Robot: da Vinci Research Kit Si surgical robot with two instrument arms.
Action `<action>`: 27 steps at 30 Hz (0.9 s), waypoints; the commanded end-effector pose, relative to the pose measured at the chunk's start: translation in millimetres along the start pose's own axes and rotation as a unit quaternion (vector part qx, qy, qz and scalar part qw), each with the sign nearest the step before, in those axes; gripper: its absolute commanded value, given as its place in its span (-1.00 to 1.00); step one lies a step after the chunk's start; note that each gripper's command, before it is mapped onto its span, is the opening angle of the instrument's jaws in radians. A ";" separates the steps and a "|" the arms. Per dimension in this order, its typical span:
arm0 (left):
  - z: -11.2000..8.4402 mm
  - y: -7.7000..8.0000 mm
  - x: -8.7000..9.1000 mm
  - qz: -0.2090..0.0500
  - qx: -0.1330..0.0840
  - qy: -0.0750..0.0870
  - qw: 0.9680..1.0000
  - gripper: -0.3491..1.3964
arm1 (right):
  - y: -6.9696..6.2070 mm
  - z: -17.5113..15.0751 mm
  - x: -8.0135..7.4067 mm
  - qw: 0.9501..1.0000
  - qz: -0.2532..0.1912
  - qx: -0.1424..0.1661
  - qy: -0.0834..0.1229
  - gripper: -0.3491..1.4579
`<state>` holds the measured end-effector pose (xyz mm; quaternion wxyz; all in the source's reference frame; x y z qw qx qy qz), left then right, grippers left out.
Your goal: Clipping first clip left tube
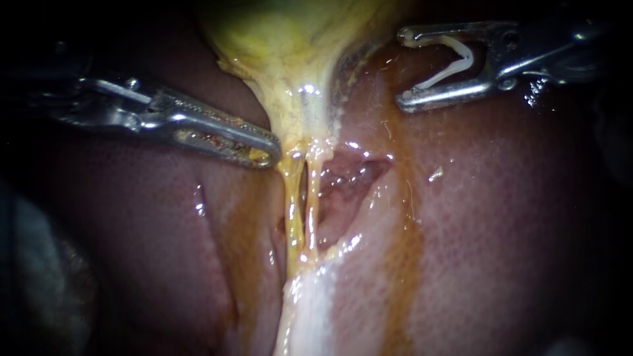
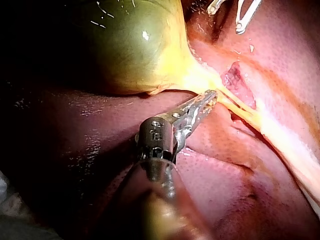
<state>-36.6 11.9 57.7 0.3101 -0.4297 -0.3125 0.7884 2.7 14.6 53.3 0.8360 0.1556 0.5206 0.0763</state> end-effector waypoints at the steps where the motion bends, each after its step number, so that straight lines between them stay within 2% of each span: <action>1: -0.1 0.0 0.0 0.000 -0.001 0.000 1.000 -1.00 | 0.0 0.0 0.0 1.000 0.000 0.000 0.000 -0.06; 6: -1.4 0.5 0.0 0.000 -0.002 0.000 1.000 -1.00 | 0.0 0.0 0.0 1.000 0.000 0.000 0.000 -0.06; 13: -5.0 1.3 0.1 -0.001 0.007 0.004 1.000 -1.00 | 0.1 0.0 0.0 1.000 0.000 0.000 0.000 -0.06; 19: -7.7 1.8 1.3 -0.006 0.015 0.009 1.000 -1.00 | 0.1 -0.1 0.0 1.000 0.000 0.000 0.000 -0.06; 27: -8.0 2.0 1.5 -0.007 0.017 0.009 1.000 -1.00 | -0.3 -0.1 0.1 1.000 -0.003 0.000 0.000 -0.06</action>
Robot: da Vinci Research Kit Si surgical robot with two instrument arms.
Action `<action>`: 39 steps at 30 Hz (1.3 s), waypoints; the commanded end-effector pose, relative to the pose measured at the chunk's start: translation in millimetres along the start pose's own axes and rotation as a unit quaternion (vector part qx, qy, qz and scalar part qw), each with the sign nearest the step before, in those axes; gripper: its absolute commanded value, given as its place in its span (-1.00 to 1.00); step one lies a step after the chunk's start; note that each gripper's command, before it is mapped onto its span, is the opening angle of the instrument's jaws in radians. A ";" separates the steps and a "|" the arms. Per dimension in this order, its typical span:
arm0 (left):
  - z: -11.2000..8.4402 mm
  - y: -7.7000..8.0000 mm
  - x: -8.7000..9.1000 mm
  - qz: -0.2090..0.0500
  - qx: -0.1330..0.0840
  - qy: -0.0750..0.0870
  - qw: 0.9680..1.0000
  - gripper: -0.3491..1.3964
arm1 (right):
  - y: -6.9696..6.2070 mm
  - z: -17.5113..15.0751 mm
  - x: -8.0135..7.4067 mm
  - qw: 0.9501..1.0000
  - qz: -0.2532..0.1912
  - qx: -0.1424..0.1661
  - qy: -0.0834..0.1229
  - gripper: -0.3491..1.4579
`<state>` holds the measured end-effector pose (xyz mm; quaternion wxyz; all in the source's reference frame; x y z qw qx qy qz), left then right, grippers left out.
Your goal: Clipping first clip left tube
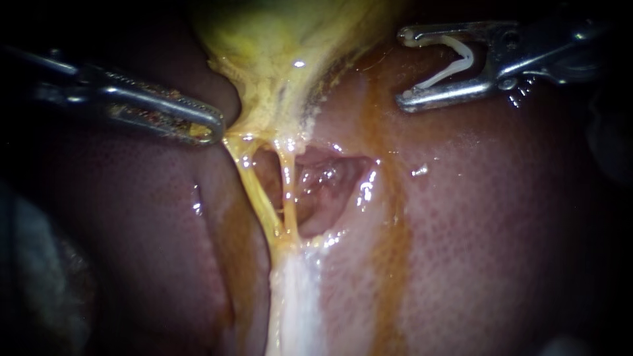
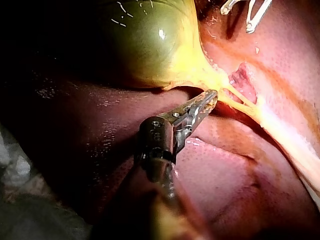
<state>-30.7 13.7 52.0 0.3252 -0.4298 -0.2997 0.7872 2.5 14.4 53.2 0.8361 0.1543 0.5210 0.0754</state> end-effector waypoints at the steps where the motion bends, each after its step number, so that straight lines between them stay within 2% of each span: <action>1: 0.0 0.0 0.0 0.000 0.000 0.000 1.000 -1.00 | -0.4 0.2 0.3 1.000 0.004 -0.001 0.000 -0.06; 4: 0.1 0.0 0.1 0.000 0.000 0.000 1.000 -1.00 | -1.3 0.8 0.6 1.000 0.018 0.007 0.000 -0.06; 13: 0.1 0.0 0.3 -0.001 0.000 0.000 1.000 -1.00 | -5.4 4.8 1.5 0.998 0.055 0.043 0.004 -0.07; 22: 0.1 0.0 0.4 -0.001 0.000 0.000 1.000 -1.00 | -9.6 10.0 1.9 0.990 0.110 0.089 0.028 -0.07; 27: 0.1 0.1 0.4 -0.002 0.002 0.001 1.000 -1.00 | -11.5 12.5 1.4 0.985 0.120 0.120 0.023 -0.09; 33: 0.0 0.1 0.5 -0.002 0.002 0.001 1.000 -1.00 | -12.2 14.0 0.4 0.979 0.132 0.152 0.022 -0.11; 39: 0.0 0.1 0.5 -0.002 0.002 0.001 1.000 -1.00 | -12.2 15.6 -0.8 0.979 0.134 0.154 0.020 -0.11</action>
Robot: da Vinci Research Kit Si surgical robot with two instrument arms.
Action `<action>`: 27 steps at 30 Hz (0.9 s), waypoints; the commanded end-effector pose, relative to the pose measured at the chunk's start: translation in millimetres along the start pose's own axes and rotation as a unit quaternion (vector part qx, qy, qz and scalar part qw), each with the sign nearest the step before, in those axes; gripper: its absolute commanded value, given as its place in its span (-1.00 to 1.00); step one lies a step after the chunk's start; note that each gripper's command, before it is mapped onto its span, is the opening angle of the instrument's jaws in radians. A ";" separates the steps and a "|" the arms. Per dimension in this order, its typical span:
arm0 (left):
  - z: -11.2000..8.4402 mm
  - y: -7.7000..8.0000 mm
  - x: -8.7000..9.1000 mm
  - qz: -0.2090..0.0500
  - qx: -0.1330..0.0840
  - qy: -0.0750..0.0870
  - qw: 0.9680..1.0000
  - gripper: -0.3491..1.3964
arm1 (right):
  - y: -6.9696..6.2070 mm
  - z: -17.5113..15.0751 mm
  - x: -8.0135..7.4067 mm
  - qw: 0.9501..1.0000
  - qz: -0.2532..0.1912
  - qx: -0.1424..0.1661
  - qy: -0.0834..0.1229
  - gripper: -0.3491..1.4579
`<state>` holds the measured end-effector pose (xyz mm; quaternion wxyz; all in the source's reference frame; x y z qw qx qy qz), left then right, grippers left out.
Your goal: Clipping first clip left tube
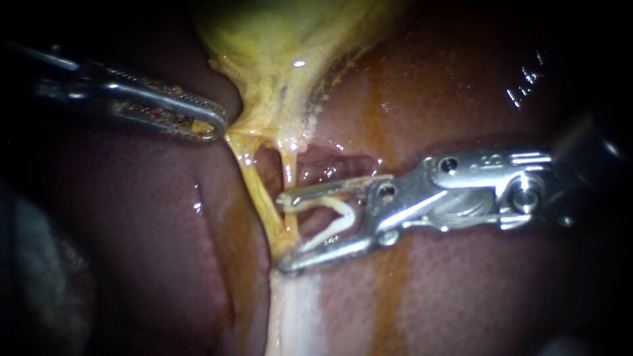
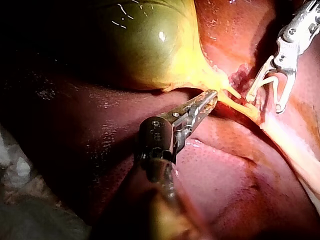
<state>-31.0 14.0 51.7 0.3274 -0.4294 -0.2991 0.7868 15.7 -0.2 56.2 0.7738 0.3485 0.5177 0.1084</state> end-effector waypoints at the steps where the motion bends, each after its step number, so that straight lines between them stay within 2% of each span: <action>1: 0.0 0.0 0.0 0.000 0.000 0.000 1.000 -1.00 | 0.2 0.2 -0.2 1.000 0.003 -0.001 0.000 -0.11; 10: 0.0 0.1 0.1 0.000 0.000 0.000 1.000 -1.00 | 2.3 1.5 -2.9 1.000 0.005 -0.006 -0.002 -0.10; 16: 0.2 0.2 0.2 -0.001 0.001 0.000 1.000 -1.00 | 3.3 2.6 -4.2 1.000 0.002 -0.009 -0.001 -0.09; 21: 0.2 0.2 0.2 -0.001 0.001 0.000 1.000 -1.00 | 3.6 3.9 -4.3 1.000 0.000 -0.009 0.017 -0.09; 27: 0.3 0.2 0.3 -0.001 0.001 0.000 1.000 -1.00 | 3.7 5.4 -3.5 0.999 0.006 -0.002 0.034 -0.09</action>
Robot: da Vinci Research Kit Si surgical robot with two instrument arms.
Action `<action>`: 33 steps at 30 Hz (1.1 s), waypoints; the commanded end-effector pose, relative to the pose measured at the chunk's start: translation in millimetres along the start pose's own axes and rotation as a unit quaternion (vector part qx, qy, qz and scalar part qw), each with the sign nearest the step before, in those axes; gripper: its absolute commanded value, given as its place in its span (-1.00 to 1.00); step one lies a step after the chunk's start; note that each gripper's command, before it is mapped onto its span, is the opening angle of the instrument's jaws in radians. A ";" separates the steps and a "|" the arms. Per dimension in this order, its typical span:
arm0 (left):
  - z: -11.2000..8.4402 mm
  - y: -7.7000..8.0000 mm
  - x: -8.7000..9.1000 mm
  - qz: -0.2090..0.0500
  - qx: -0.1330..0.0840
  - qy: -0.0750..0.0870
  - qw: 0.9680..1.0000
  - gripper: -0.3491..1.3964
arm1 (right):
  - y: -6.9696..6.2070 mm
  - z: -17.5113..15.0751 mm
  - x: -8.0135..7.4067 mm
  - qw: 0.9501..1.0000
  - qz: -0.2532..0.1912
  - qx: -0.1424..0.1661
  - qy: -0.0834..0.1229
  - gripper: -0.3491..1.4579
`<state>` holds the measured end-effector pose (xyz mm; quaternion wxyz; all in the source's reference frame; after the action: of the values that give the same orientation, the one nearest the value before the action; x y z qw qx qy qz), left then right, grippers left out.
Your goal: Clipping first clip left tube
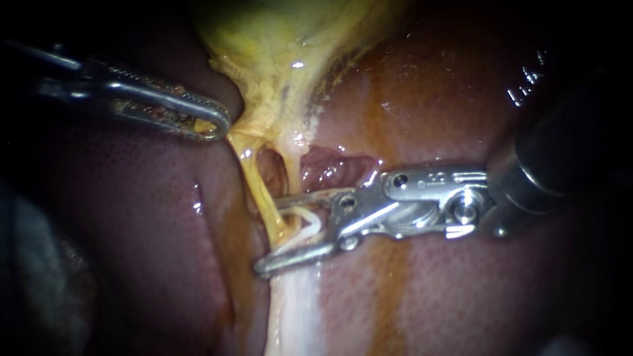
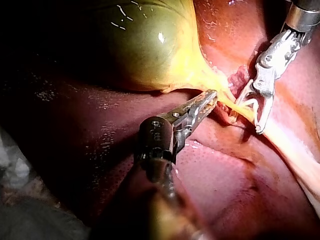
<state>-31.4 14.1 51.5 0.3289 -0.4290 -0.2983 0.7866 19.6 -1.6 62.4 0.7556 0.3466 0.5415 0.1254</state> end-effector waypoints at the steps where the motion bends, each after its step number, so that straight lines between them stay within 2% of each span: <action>1: 0.1 0.0 0.0 0.000 0.000 0.000 1.000 -1.00 | 0.0 0.3 0.1 1.000 -0.001 0.001 0.001 -0.09; 10: 0.3 0.0 0.1 0.000 0.001 0.000 1.000 -1.00 | -1.1 2.4 1.5 1.000 0.005 0.016 0.009 -0.09; 17: 0.3 -0.1 0.1 0.000 0.000 0.000 1.000 -1.00 | -3.2 2.7 2.7 1.000 0.010 0.024 0.011 -0.08; 27: 0.2 -0.2 0.1 0.000 0.000 0.000 1.000 -1.00 | -6.7 1.8 6.5 0.999 0.016 0.037 0.021 -0.09; 33: 0.2 -0.2 0.1 0.000 0.000 0.000 1.000 -1.00 | -7.2 1.4 6.9 0.998 0.044 0.040 0.021 -0.16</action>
<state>-31.6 14.2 51.7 0.3293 -0.4287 -0.2980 0.7868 22.1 -3.5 52.8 0.7212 0.4030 0.5431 0.1500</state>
